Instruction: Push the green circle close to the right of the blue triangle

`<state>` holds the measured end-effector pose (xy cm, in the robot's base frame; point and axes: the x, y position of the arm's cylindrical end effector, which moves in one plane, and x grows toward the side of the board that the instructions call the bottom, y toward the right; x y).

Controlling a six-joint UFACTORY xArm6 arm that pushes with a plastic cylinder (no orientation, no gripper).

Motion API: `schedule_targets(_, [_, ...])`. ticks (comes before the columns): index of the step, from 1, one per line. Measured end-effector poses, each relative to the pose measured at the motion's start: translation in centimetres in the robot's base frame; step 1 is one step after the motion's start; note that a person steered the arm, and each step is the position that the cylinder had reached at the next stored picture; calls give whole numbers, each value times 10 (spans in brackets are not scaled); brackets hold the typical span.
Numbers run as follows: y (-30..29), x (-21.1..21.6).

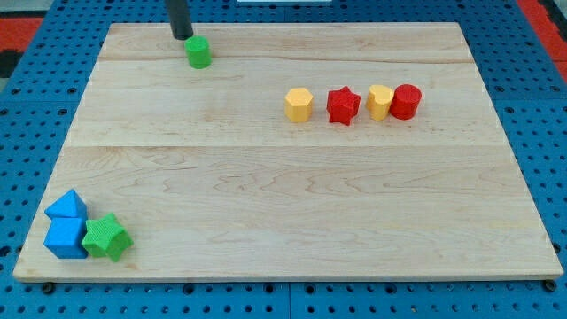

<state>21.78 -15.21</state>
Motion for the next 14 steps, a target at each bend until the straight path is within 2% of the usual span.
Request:
schedule_targets(5, [47, 76])
schedule_targets(7, [74, 119])
schedule_targets(9, [75, 158])
schedule_targets(10, [80, 198])
schedule_targets(12, [127, 244])
schedule_targets(14, [125, 259])
